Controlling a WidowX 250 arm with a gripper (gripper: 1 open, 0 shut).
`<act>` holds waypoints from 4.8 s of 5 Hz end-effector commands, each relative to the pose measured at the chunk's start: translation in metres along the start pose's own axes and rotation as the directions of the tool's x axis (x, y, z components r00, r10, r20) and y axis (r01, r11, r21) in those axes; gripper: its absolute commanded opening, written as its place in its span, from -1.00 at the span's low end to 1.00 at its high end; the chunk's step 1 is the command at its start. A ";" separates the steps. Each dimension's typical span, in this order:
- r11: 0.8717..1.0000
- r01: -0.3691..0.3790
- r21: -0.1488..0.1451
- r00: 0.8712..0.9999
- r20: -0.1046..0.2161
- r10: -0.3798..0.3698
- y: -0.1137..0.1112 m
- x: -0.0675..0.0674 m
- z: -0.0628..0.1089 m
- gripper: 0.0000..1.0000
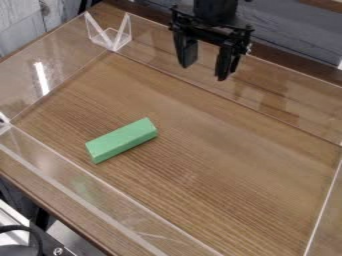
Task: Remove the green block from inside the brown bowl and put it on the table
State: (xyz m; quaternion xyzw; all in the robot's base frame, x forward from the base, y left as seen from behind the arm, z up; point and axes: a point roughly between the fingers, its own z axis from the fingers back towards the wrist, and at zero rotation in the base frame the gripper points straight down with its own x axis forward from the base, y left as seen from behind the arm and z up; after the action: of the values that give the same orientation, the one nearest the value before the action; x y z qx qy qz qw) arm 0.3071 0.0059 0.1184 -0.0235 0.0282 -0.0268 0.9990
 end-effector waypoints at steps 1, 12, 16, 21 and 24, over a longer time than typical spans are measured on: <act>1.000 0.000 0.002 0.997 0.071 -0.001 0.003 0.006 0.019 1.00; 0.997 0.057 0.041 0.991 0.117 -0.062 0.100 -0.097 -0.043 1.00; 0.999 0.042 0.020 0.993 0.106 -0.044 0.105 -0.097 -0.076 1.00; 1.000 0.020 -0.016 0.995 0.097 -0.018 0.106 -0.096 -0.109 1.00; 0.999 0.002 -0.037 0.996 0.085 0.001 0.106 -0.097 -0.115 -1.00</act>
State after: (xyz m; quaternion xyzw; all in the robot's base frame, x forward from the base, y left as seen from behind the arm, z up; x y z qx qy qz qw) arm 0.2122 0.1091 0.0207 -0.0403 -0.0256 -0.0271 0.9985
